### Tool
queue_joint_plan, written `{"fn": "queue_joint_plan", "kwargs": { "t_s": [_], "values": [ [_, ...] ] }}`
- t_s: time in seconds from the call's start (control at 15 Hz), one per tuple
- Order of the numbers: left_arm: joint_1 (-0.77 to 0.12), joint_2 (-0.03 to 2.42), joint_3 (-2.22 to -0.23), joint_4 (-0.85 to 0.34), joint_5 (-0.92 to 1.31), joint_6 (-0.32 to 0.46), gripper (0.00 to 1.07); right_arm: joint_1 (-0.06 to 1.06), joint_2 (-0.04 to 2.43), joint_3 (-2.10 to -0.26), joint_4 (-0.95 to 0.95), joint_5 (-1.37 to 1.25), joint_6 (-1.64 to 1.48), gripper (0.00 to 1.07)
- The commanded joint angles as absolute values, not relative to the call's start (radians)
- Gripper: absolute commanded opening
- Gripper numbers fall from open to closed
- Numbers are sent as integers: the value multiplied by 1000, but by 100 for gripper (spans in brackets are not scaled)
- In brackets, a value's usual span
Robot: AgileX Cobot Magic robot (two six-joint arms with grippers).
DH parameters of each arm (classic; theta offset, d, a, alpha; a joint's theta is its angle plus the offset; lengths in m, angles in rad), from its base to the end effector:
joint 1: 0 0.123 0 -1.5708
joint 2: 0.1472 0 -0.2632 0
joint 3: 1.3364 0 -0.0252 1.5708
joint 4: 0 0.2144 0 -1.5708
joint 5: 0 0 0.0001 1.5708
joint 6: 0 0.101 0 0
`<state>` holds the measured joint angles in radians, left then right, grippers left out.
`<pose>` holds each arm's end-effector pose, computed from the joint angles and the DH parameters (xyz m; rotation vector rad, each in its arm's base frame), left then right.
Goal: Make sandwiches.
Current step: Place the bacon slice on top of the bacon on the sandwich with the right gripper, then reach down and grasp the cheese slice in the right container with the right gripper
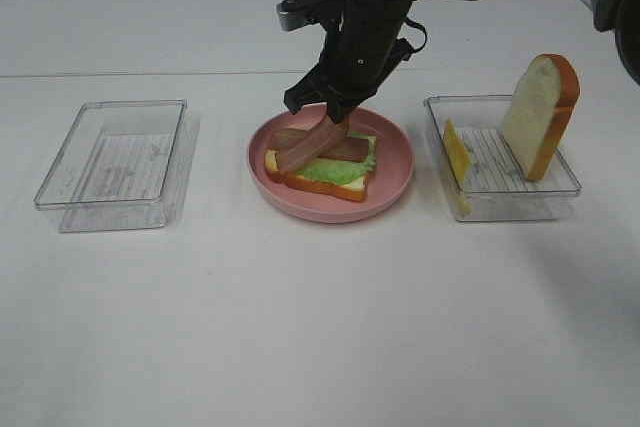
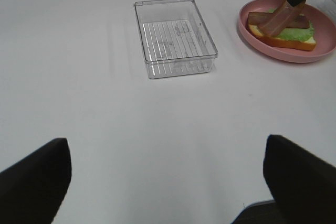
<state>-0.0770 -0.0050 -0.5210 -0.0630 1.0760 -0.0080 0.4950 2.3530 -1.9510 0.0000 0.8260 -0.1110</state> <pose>-0.0099 -0.0049 0.2593 0.0746 2.0330 -0.1287 0.4088 0.2207 0.1462 -0.8108 2.5935 0.1132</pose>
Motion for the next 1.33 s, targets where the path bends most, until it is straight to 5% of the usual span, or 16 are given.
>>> {"fn": "queue_joint_plan", "kwargs": {
  "t_s": [0.07,0.2,0.27,0.33,0.4,1.33],
  "values": [
    [-76,-22,-519,-60,1074,-10,91,493,2361,-1957,31,820,-103,0],
    [-76,-22,-519,-60,1074,-10,91,493,2366,-1957,38,827,-104,13],
    [-76,-22,-519,-60,1074,-10,91,493,2373,-1957,35,827,-104,53],
    [-76,-22,-519,-60,1074,-10,91,493,2373,-1957,18,825,-106,82],
    [-76,-22,-519,-60,1074,-10,91,494,2373,-1957,-9,825,-108,100],
    [-76,-22,-519,-60,1074,-10,91,409,2140,-1955,-169,1278,0,99]
  ]
}}
